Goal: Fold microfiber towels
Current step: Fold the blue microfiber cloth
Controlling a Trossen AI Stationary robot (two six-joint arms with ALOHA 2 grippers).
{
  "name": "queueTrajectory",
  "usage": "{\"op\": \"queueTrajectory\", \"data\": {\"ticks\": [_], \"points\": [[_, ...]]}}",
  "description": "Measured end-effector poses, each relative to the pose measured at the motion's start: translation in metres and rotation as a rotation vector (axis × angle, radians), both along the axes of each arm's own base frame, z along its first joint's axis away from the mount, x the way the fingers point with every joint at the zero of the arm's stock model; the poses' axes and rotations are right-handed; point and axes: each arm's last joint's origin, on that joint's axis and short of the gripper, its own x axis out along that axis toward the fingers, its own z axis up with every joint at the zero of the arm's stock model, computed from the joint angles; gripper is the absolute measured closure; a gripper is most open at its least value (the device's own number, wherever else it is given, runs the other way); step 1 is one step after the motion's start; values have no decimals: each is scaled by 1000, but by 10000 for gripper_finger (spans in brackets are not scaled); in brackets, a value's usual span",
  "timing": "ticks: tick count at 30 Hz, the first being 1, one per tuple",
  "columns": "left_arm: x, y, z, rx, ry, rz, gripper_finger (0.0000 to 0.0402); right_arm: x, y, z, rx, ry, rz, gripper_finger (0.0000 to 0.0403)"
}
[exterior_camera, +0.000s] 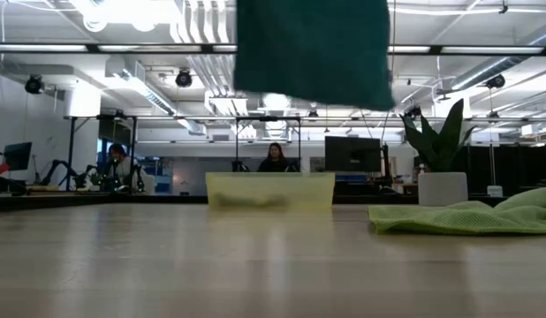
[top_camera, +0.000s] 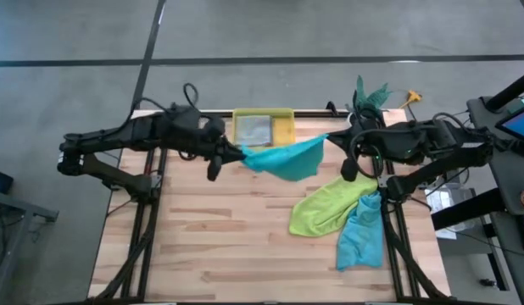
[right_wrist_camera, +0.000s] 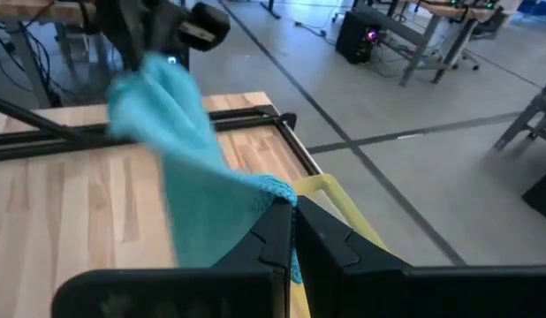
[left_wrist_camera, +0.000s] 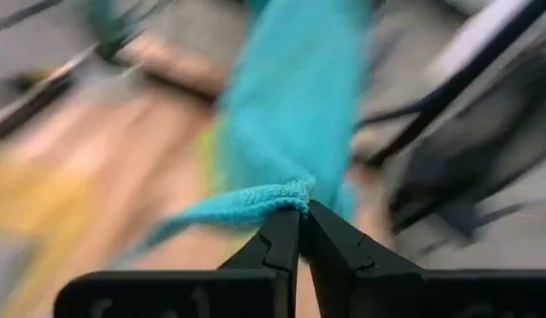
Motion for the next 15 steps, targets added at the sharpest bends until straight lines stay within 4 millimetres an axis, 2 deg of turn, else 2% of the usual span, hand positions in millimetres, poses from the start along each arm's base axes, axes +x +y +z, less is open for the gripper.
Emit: {"op": "queueTrajectory", "data": {"ticks": [4,8,12,15], "points": [[-4,3,-24,112,224,67,395,-4,-1,-7,17,70,-18,394],[-7,4,-43,133,316,94,395,-7,-2,-12,23,122,-31,394],[-7,3,-50,127,329,92,395,-7,-2,-13,24,133,-26,394],[-6,1,-46,128,278,86,395,-7,-1,-13,24,142,2,394]]}}
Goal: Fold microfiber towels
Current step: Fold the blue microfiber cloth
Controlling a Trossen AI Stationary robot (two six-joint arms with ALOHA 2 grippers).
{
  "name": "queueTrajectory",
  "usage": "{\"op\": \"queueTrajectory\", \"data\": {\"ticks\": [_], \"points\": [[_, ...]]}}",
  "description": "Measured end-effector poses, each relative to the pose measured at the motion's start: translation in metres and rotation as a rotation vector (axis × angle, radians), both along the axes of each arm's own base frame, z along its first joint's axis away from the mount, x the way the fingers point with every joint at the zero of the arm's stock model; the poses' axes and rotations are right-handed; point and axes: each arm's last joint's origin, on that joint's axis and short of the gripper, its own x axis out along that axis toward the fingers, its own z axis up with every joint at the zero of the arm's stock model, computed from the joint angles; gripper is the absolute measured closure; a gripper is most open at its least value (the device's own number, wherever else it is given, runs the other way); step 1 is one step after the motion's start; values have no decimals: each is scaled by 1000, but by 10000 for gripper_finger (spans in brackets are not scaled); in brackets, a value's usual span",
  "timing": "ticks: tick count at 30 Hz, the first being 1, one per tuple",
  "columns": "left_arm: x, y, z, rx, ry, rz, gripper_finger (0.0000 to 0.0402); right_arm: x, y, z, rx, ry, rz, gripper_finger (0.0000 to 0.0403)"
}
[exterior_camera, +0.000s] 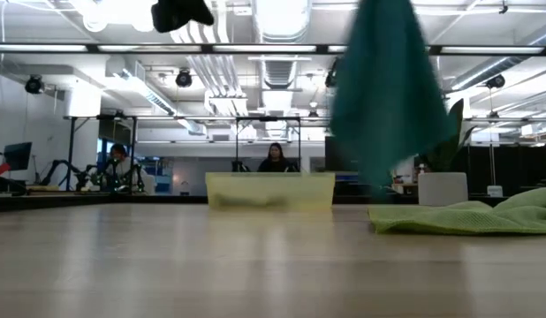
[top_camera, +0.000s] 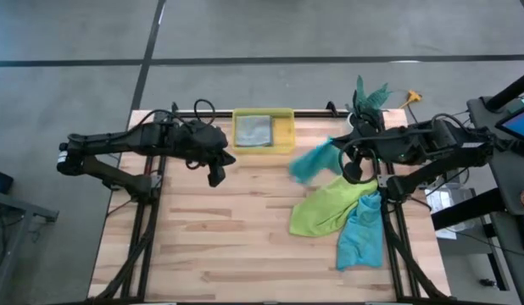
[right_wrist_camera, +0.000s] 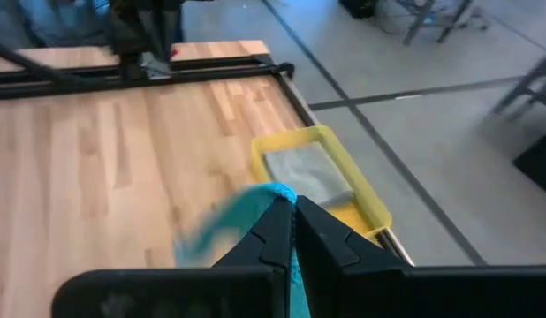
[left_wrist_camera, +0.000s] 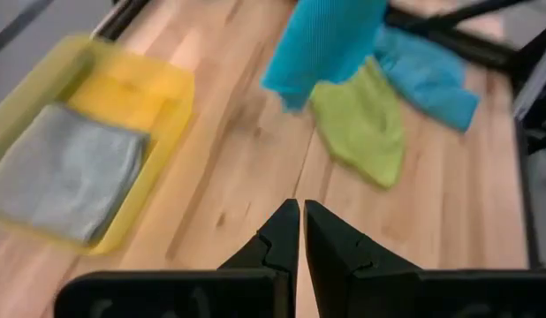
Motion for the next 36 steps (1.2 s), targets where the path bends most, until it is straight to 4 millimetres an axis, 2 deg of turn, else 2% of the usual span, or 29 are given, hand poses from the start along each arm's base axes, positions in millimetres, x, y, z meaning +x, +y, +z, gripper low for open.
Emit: {"op": "queueTrajectory", "data": {"ticks": [2,5,8,11,15,20,26,30,36], "points": [[3,0,5,2,-65,-5,395,1,1,0,19,7,32,394],[12,-2,22,20,-257,-33,395,5,3,-3,32,18,40,394],[26,-3,38,86,-467,-70,395,12,4,-6,39,30,48,394],[44,-5,45,133,-605,-85,390,22,7,-10,42,50,55,394],[68,-7,35,122,-583,-92,359,41,12,-17,55,55,57,394],[90,-18,16,106,-509,-130,294,60,12,-29,108,72,-14,394],[103,-30,20,112,-515,-132,222,78,3,-40,173,70,-114,394],[107,-31,18,159,-492,-46,211,91,0,-42,209,43,-85,394],[111,-30,9,231,-410,-30,210,103,-1,-23,223,-45,-40,394]]}}
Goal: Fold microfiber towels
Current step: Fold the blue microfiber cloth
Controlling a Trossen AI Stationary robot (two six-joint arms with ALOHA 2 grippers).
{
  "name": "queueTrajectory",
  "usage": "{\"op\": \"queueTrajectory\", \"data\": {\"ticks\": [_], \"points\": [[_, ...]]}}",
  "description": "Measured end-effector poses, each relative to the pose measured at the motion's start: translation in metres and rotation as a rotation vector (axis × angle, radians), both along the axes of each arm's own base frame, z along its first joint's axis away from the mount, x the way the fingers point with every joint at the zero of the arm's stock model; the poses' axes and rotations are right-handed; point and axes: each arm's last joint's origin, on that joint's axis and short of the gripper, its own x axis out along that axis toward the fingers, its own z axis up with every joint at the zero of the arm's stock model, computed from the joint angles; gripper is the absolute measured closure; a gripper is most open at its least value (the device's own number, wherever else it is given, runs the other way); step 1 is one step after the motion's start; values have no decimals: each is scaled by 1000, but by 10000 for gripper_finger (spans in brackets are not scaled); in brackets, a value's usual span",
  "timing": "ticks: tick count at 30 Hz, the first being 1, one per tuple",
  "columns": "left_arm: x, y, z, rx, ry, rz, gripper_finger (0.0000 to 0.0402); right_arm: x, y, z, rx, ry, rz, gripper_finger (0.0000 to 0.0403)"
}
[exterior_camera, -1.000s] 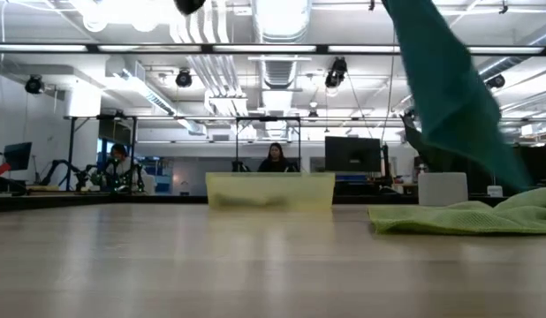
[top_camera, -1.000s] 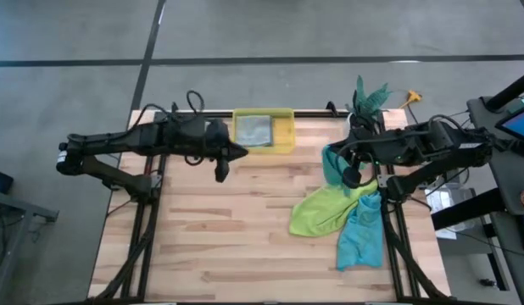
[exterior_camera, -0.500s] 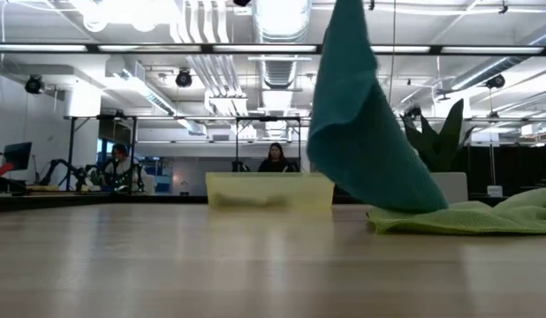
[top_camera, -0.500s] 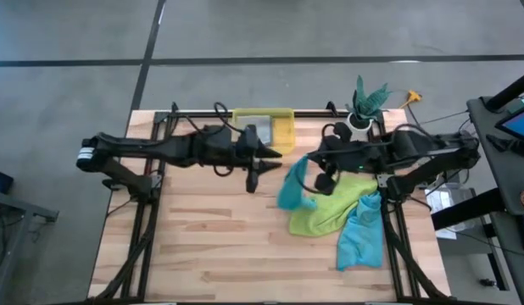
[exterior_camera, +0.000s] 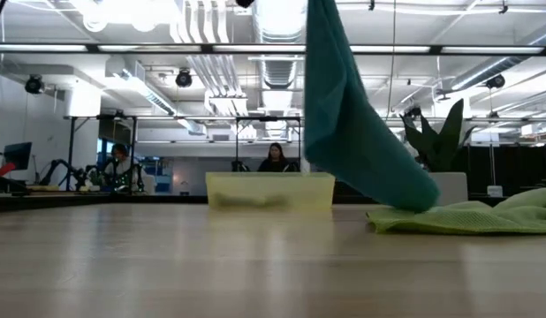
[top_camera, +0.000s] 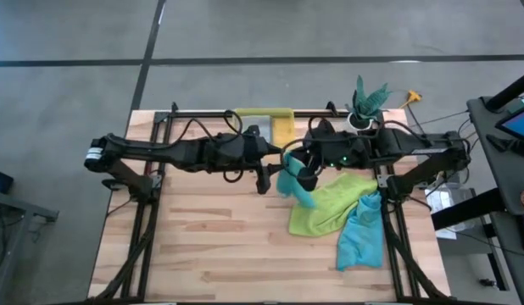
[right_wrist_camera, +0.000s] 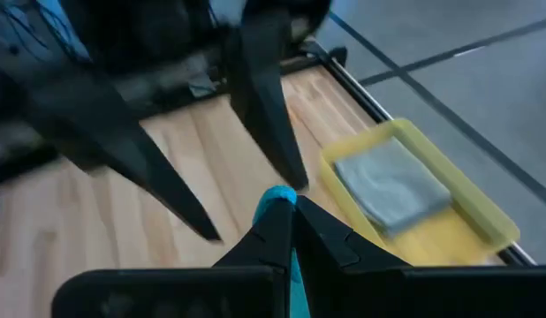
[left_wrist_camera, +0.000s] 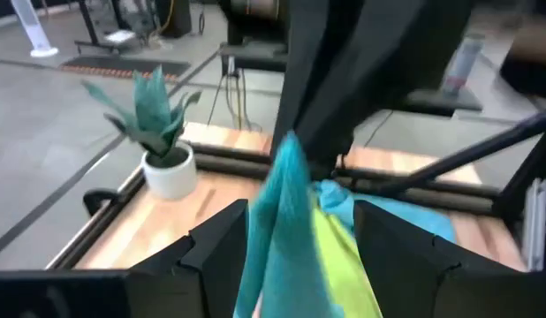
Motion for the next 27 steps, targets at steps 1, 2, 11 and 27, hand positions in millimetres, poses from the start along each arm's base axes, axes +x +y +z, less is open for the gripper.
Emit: {"op": "queueTrajectory", "data": {"ticks": [1,2,11,27], "points": [[2,0,-1,0,1,1,210,1,-1,4,8,-9,4,394],[2,-1,1,1,-10,3,210,0,-3,9,15,-12,5,394],[2,-1,2,18,-25,98,210,10,-16,28,0,88,7,394],[2,3,-1,17,-16,234,210,31,-13,35,-53,183,163,394]]}}
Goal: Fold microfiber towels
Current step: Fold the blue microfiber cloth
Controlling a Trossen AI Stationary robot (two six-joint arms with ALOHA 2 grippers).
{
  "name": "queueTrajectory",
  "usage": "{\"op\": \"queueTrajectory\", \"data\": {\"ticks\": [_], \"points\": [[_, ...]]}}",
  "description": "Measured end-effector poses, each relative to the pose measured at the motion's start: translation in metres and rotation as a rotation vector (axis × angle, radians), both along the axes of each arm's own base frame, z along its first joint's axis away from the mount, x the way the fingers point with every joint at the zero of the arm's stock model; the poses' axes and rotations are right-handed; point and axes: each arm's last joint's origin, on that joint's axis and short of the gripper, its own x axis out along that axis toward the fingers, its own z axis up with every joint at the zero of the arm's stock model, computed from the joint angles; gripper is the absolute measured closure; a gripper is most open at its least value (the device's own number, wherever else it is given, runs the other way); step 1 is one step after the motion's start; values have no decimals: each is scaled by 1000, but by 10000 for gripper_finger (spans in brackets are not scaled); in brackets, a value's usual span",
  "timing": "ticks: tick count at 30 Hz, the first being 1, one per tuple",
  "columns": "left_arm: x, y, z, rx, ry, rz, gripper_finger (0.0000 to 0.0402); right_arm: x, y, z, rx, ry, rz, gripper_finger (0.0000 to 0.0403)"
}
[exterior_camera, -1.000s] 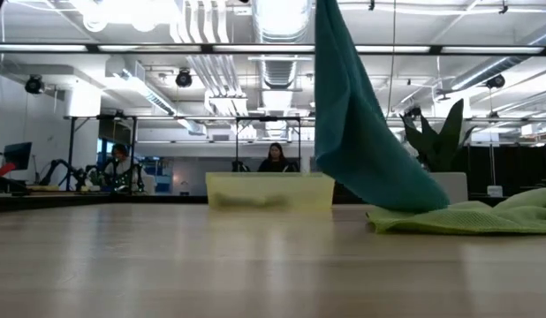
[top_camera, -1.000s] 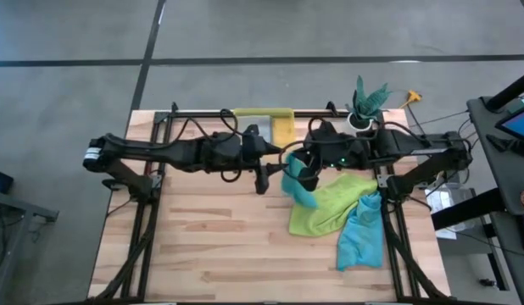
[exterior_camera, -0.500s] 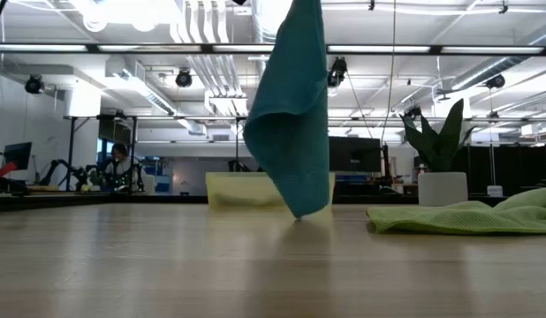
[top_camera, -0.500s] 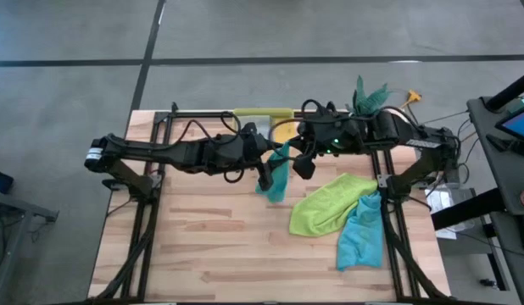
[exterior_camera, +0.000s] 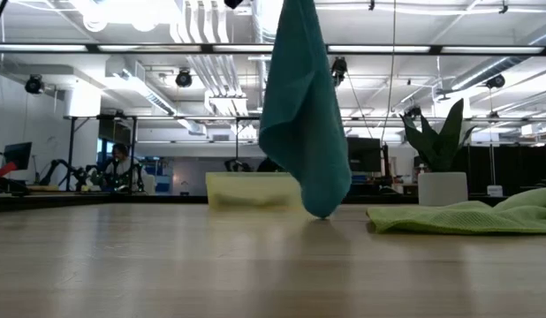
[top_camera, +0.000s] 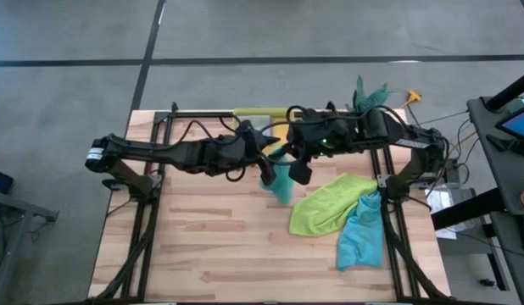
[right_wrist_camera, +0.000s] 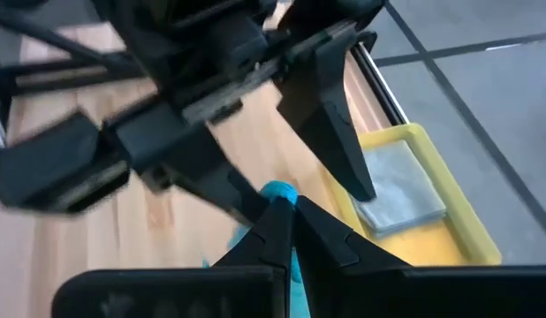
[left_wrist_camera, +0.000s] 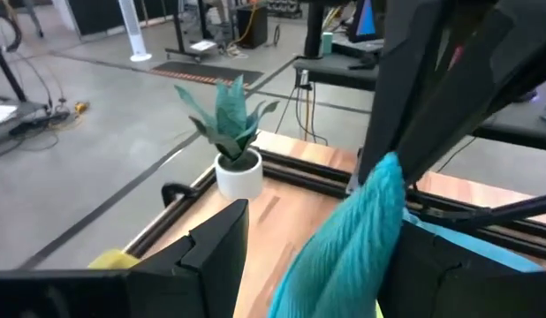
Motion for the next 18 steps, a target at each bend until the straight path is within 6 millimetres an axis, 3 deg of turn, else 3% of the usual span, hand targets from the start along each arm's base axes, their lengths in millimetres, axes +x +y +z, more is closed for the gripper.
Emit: {"op": "queueTrajectory", "data": {"ticks": [9,18], "points": [[-12,0,-8,-21,128,35,210,-27,-4,2,-31,133,61,394],[-10,3,-13,-1,151,120,210,-46,-6,20,-11,44,134,394]]}}
